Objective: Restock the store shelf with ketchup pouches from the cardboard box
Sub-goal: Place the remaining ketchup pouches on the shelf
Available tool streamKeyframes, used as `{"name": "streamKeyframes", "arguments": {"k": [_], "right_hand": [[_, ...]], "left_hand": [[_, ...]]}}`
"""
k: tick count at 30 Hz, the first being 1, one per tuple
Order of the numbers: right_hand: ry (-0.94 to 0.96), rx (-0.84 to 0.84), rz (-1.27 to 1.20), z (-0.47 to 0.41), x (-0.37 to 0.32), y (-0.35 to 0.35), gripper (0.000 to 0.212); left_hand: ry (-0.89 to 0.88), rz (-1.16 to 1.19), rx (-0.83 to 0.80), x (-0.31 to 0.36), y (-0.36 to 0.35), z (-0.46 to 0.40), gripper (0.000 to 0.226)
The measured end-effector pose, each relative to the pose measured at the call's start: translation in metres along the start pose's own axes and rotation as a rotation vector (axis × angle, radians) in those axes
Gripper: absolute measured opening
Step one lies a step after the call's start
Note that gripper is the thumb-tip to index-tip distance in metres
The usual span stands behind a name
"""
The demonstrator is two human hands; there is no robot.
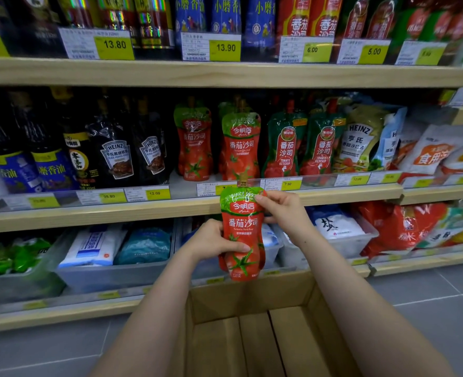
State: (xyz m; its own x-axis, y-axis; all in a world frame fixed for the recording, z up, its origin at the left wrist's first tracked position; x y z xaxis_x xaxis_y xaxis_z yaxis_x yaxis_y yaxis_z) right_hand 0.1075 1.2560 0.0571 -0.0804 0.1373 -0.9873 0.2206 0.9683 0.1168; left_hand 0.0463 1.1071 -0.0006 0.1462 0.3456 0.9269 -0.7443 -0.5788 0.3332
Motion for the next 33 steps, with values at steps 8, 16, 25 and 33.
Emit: {"name": "streamKeyframes", "arguments": {"k": [8,16,25,33], "right_hand": [[0.026,0.072,-0.146,-0.005,-0.016,-0.003,0.012],[-0.091,-0.218,0.037,-0.001,0.0,-0.023,0.027],[0.071,-0.107,0.032,-0.011,-0.022,-0.028,0.024],[0.411,-0.096,0.077,-0.064,-0.105,-0.07,0.024]], "left_hand": [[-0.044,0.034,-0.031,0.007,0.003,0.003,0.05],[-0.11,-0.044,0.172,0.016,0.02,0.012,0.036],[-0.225,0.12,0.242,0.019,0.039,0.017,0.043],[-0.442,-0.007,0.52,0.075,0.138,0.016,0.044]]}}
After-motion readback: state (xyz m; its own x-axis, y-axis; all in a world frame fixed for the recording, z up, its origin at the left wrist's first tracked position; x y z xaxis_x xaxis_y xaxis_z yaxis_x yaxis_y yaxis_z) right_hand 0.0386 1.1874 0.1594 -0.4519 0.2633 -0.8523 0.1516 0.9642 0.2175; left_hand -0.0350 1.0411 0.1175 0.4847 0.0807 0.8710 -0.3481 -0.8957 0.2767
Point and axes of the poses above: each hand's wrist, its own z-axis away from the middle knuckle, its own y-axis out of the back of the hand, x = y × z, the point moved 4 cm from there along -z, towards the middle knuckle, and after that the axes turned 6 degrees about -x, right-handed, at the moved point
